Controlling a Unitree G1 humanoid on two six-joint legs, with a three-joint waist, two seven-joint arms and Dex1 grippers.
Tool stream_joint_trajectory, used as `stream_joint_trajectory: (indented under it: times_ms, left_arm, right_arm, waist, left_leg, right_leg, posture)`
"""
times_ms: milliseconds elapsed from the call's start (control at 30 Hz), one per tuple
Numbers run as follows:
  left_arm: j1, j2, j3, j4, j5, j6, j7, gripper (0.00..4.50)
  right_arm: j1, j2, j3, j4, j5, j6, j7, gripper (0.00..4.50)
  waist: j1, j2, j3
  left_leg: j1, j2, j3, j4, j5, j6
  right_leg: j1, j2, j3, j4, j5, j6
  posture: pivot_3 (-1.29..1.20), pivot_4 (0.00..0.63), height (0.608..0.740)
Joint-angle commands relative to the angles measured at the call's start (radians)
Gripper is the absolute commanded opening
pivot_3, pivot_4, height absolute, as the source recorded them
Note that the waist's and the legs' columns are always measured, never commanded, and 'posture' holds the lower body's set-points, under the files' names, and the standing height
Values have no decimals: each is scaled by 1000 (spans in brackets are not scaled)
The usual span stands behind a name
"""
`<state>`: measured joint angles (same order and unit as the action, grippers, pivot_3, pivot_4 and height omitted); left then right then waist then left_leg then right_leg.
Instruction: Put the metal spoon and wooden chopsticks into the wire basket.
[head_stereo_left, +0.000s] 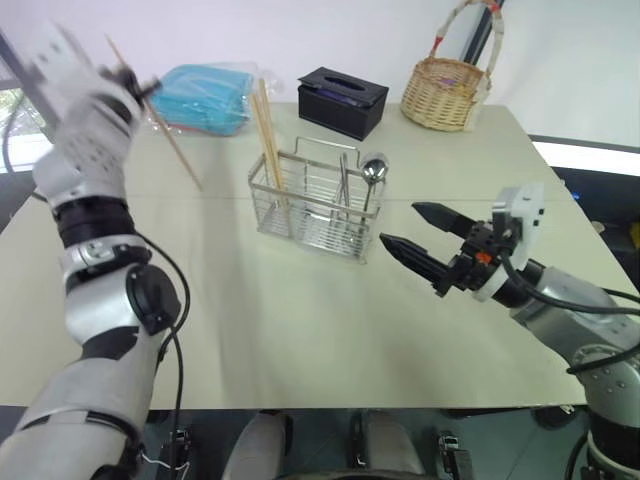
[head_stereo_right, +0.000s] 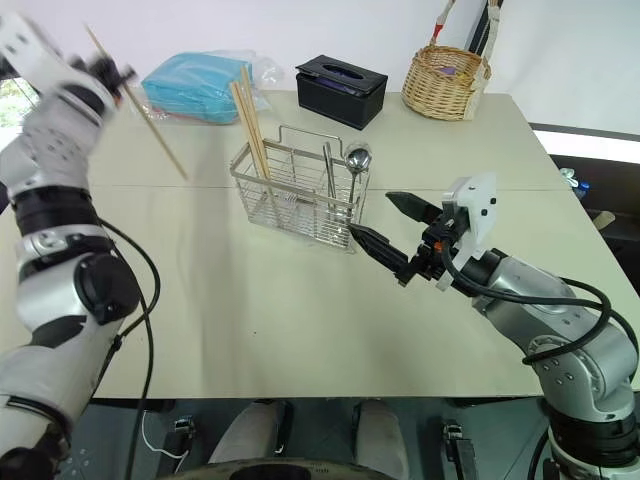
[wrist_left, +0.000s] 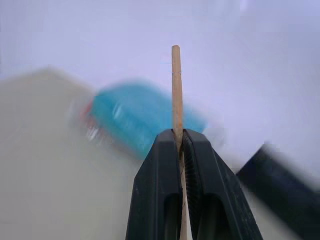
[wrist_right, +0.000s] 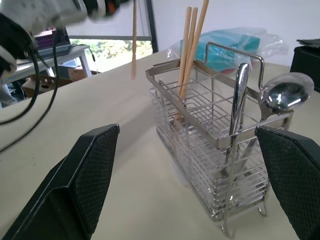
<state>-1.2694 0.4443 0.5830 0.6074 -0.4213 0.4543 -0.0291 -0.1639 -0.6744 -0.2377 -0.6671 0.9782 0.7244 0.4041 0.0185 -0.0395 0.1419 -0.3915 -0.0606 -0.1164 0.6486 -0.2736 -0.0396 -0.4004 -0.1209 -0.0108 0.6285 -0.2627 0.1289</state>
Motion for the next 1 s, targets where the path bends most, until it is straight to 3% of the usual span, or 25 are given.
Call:
stream_joint_trajectory:
  times_ms: [33, 167, 500, 667, 867, 1000]
  left_arm:
    - [-94, -24, 45, -37, -124, -25, -32, 28]
    - [-104, -83, 4, -69, -168, 3, -49, 28]
    - [60, -185, -265, -177, -43, -49, -168, 28]
    - [123, -214, -316, -237, -30, -49, -193, 28]
    - [176, -247, -306, -297, -63, -14, -178, 2409]
    - [201, -245, -291, -350, -85, 19, -165, 4439]
  right_arm:
    - [-21, -6, -20, -14, 22, 1, -5, 4500]
    - [-12, 2, -18, -25, 18, -2, -16, 4500]
    - [56, 21, -55, -74, 33, -19, -71, 4500]
    - [70, 27, -58, -87, 34, -24, -85, 4500]
    - [76, 27, -58, -89, 34, -29, -90, 4500]
    - [77, 18, -63, -79, 30, -32, -78, 4500]
  waist:
    - [-1, 0, 0]
    - [-4, 0, 0]
    - [-8, 1, 0]
    - [-6, 1, 0]
    - [-5, 1, 0]
    - [-6, 1, 0]
  left_leg:
    - [0, 0, 0, 0, 0, 0]
    - [2, 0, 0, 0, 0, 0]
    - [2, 1, 0, 0, 0, 1]
    - [2, 1, 0, 0, 0, 1]
    - [2, 1, 0, 1, 0, 1]
    - [2, 1, 0, 1, 0, 1]
  right_leg:
    - [0, 0, 0, 0, 0, 0]
    - [2, 0, 0, 1, 0, 1]
    - [2, 2, 1, 1, 0, 1]
    - [1, 2, 1, 1, 0, 0]
    - [2, 2, 1, 1, 0, 1]
    - [2, 2, 1, 1, 0, 1]
  posture:
    - [0, 150, 660]
    - [0, 150, 660]
    - [0, 150, 660]
    - [0, 150, 660]
    - [0, 150, 660]
    - [0, 150, 660]
